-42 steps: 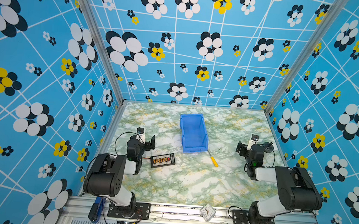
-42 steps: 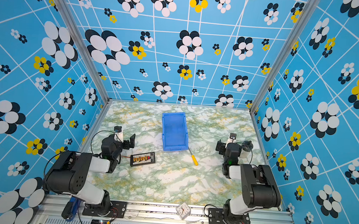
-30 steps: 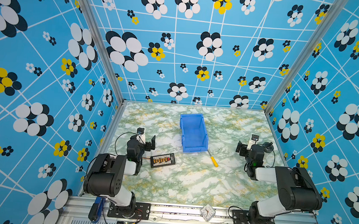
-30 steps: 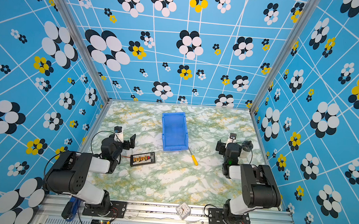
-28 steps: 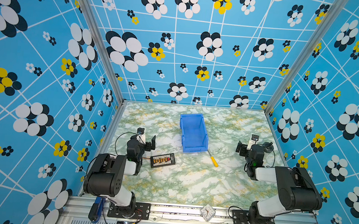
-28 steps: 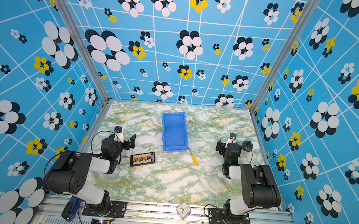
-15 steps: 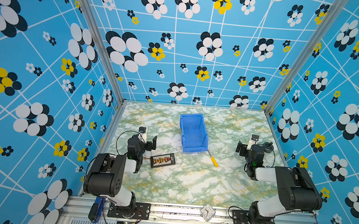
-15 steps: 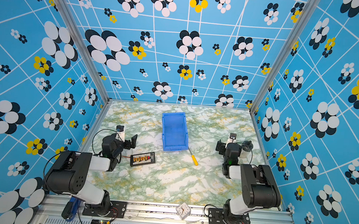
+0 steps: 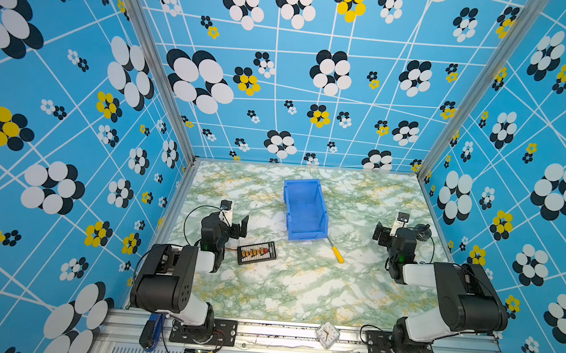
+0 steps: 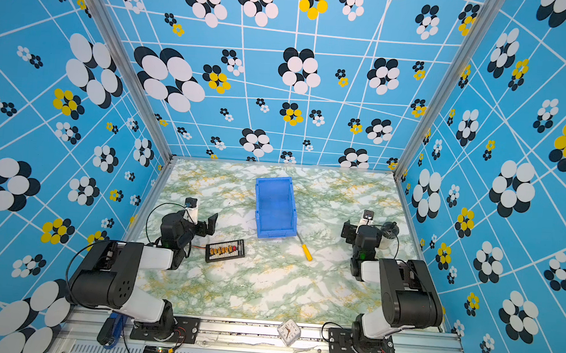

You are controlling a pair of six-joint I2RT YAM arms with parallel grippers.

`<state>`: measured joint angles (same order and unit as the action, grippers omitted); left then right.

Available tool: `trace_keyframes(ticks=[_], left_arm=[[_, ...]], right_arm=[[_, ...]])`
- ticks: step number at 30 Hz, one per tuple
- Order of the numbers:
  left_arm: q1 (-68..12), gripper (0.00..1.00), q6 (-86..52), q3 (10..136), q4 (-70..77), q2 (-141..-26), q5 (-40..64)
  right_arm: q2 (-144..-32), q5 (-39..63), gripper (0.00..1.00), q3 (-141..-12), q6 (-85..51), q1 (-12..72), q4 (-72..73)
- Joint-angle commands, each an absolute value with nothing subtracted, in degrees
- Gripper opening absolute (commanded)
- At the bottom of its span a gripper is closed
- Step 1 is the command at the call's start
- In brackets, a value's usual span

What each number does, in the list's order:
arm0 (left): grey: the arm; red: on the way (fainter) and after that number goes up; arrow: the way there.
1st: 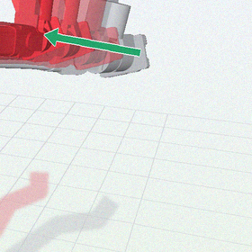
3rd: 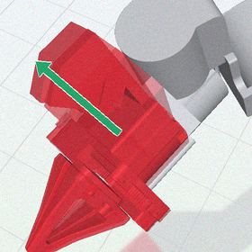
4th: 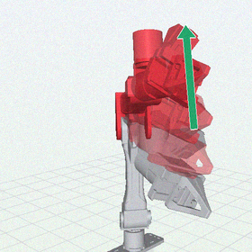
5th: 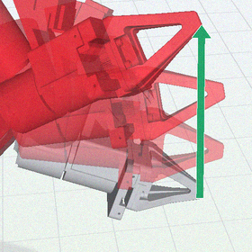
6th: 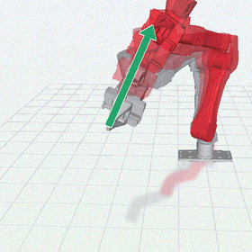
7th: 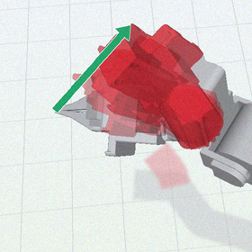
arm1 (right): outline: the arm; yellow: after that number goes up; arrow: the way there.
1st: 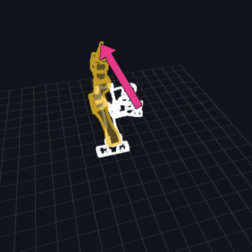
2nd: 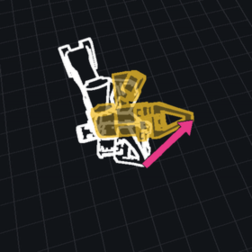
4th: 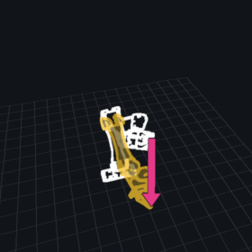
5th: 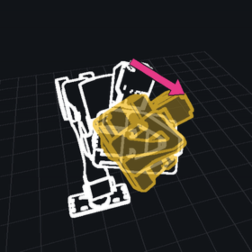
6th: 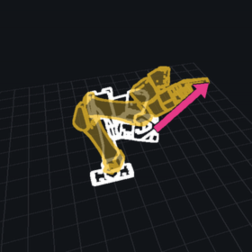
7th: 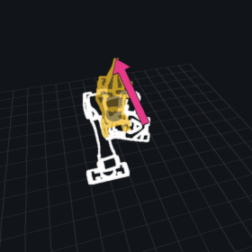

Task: Put the screwdriver in the bin
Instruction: Pick up the screwdriver from the center of the table.

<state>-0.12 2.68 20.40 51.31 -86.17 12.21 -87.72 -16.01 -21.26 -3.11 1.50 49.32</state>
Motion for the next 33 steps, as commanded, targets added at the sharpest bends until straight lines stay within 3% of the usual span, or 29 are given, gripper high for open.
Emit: trace_keyframes(ticks=[1,10,13,17,26,33], left_arm=[[-0.18,0.99,4.17,24.31,42.19,-81.76,15.34],[-1.87,0.99,6.32,35.87,16.98,-76.80,16.86],[-3.58,0.99,8.60,43.40,2.99,-76.26,16.81],[-6.20,0.99,11.14,54.63,-12.77,-77.43,13.92],[-8.77,0.99,6.31,73.78,-31.65,-84.14,15.09],[-10.63,0.99,3.11,83.96,-39.92,-89.89,16.77]], right_arm=[[-84.06,-19.64,0.99,-25.00,-4.79,1.93,42.77],[-74.64,-23.73,0.94,-35.51,-14.84,2.02,10.59],[-72.21,-19.32,0.91,-43.12,-21.17,2.11,-7.57],[-69.91,-12.30,0.89,-48.49,-24.67,3.32,-21.50],[-68.23,-1.61,0.73,-50.71,-23.68,11.74,-30.79],[-76.08,2.99,0.71,-53.89,-20.10,20.21,-33.31]])
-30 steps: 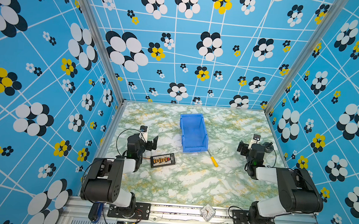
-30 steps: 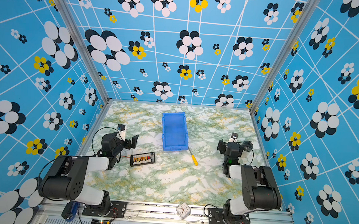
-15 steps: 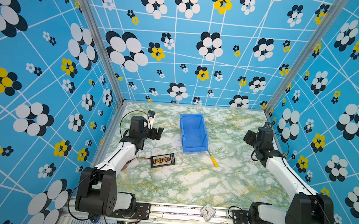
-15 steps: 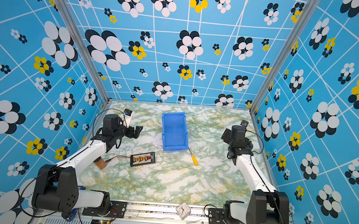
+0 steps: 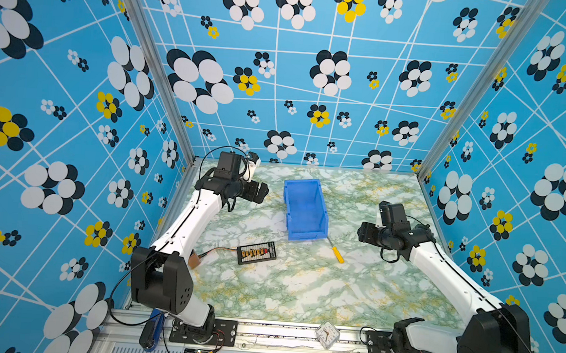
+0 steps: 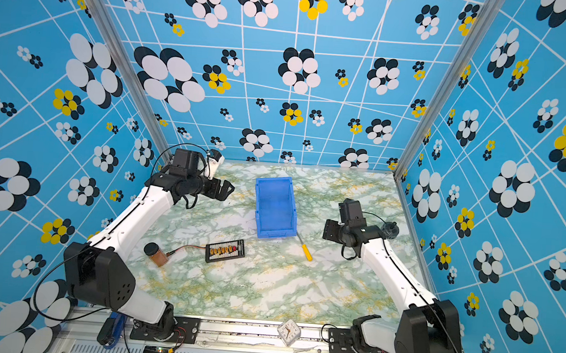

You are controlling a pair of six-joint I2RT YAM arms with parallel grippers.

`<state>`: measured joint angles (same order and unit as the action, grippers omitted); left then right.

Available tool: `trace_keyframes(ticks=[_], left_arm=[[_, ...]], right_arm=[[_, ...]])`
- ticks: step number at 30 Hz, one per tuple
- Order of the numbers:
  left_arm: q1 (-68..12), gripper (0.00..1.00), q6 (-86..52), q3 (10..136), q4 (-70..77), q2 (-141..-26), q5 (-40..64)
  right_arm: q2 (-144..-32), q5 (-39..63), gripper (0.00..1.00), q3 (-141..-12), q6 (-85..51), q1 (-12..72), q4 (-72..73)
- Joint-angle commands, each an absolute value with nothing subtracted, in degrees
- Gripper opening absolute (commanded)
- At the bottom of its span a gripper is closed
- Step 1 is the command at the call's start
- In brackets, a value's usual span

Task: Put the screwdriver in the bin
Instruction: Pick up the screwdriver from the center of the table.

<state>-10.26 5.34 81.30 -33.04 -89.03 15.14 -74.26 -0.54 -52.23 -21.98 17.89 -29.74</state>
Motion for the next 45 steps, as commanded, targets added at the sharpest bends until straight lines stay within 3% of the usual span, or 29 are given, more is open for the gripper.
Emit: trace_keyframes(ticks=[1,7,13,33,36,45], left_arm=[[-10.71,0.99,2.91,84.02,-39.54,-89.87,16.87],[-10.88,0.99,3.26,82.72,-38.16,-89.36,17.80],[-11.09,0.99,3.94,78.77,-34.57,-87.40,16.18],[-11.17,0.99,3.31,77.63,-33.75,-87.06,15.69],[-11.19,0.99,3.26,77.45,-33.36,-86.94,15.26],[-11.17,0.99,3.07,76.61,-32.34,-86.32,14.73]], right_arm=[[-77.18,3.36,0.70,-54.16,-19.51,21.49,-33.48],[-83.79,5.09,0.62,-55.31,-18.72,26.57,-33.86],[-90.18,0.87,0.60,-56.95,-18.58,30.91,-35.20],[-98.33,-3.42,0.50,-58.53,-19.73,31.09,-34.30],[-99.27,-4.31,0.43,-59.00,-19.86,31.10,-34.77],[-99.36,-3.91,0.42,-58.48,-19.72,31.21,-33.95]])
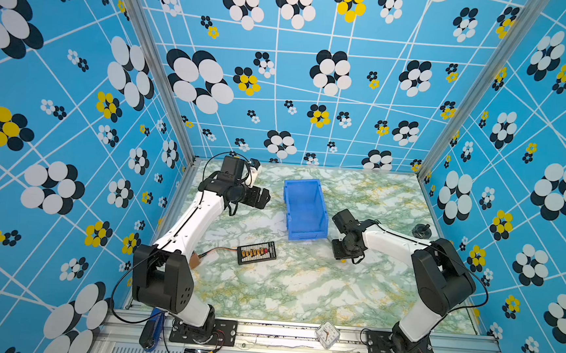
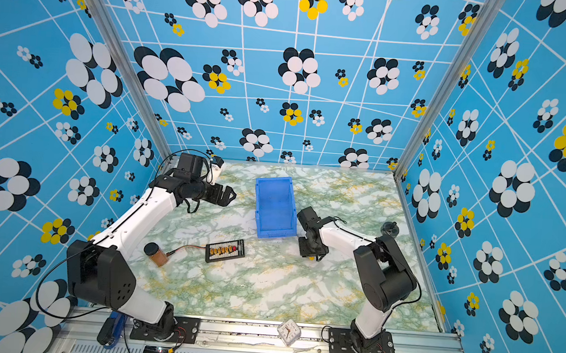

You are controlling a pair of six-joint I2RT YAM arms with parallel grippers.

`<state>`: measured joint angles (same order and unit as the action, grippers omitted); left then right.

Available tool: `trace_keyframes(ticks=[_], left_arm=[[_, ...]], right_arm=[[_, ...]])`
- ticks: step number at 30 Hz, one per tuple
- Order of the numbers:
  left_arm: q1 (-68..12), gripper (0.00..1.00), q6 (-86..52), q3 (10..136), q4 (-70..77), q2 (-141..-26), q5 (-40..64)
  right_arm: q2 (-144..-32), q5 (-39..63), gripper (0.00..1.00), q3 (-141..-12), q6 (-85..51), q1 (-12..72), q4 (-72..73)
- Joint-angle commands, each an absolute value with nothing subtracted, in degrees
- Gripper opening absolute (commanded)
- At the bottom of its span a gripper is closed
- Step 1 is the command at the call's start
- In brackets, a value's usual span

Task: Put the screwdriver in the bin
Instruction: Pick up the screwdriver from the center of the table.

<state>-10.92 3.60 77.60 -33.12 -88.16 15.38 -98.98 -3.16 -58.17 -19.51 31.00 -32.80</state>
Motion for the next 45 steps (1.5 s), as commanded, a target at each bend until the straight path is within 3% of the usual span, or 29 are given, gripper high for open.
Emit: trace_keyframes(ticks=[1,11,22,37,45], left_arm=[[-11.19,0.99,3.08,76.63,-32.34,-86.32,14.68],[-11.17,0.99,3.17,76.67,-32.19,-86.40,14.50],[-11.43,0.99,3.87,76.61,-31.81,-85.36,13.89],[-11.54,0.99,4.74,77.08,-32.17,-85.21,13.82],[-11.78,0.99,5.14,77.44,-32.26,-85.14,13.59]], right_arm=[[-99.32,-3.34,0.41,-58.40,-19.47,31.20,-33.76],[-98.84,-4.66,0.24,-57.70,-19.49,31.44,-34.35],[-94.40,-8.98,0.17,-58.42,-20.45,31.46,-35.98],[-88.42,-12.82,0.18,-70.98,-17.28,31.20,-44.72],[-89.84,-8.67,0.18,-80.00,-15.90,31.67,-45.10]])
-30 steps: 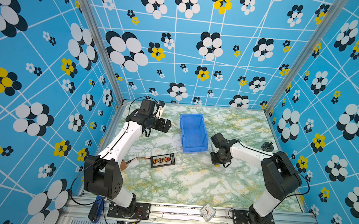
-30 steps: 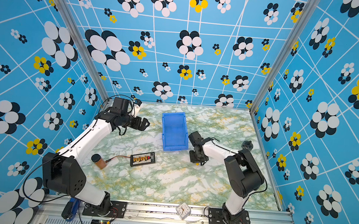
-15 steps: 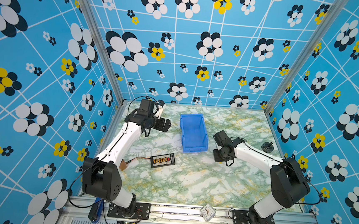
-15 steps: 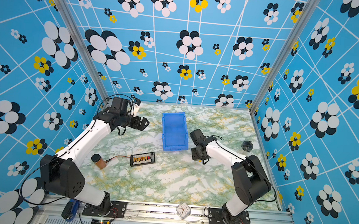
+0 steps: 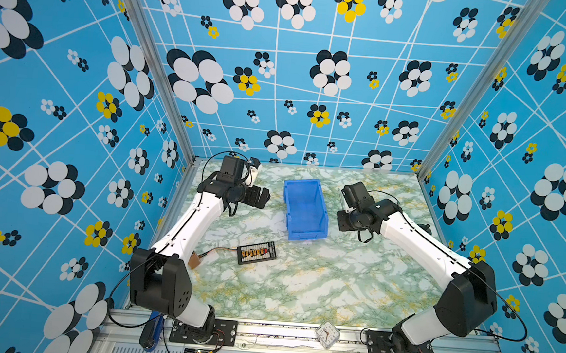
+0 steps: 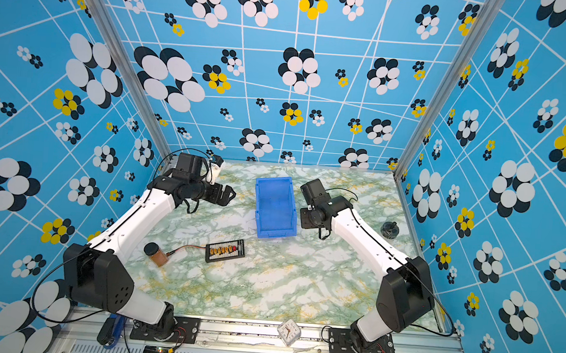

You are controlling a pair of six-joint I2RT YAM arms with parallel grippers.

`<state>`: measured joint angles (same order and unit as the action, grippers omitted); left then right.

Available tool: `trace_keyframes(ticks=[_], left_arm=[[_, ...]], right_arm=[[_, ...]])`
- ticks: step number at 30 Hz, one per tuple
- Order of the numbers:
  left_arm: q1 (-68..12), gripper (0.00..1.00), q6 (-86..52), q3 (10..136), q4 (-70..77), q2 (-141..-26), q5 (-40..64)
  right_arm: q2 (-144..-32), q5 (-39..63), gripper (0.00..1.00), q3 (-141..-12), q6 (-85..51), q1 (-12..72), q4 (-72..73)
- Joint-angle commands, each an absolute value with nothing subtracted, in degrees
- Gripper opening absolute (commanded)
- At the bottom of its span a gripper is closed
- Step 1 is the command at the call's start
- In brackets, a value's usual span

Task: Put the screwdriver in the bin
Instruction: Pick up the screwdriver from the center of the table, then place the screwdriver into the bin.

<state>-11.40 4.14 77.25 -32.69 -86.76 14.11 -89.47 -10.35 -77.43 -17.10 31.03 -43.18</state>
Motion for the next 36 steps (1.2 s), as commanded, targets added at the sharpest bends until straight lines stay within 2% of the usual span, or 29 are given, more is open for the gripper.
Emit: trace_keyframes(ticks=[1,16,36], left_arm=[[-11.82,0.99,5.26,77.51,-32.34,-85.25,13.49],[-12.19,0.99,5.55,77.32,-32.43,-84.64,13.27],[-12.39,0.99,5.09,77.19,-32.70,-83.85,14.35]], right_arm=[[-90.41,-7.56,0.18,-81.01,-15.77,31.79,-44.71],[-102.12,-2.80,0.18,-91.27,-15.94,38.26,-41.65],[-116.73,-1.34,0.18,-98.93,-16.21,38.67,-39.51]])
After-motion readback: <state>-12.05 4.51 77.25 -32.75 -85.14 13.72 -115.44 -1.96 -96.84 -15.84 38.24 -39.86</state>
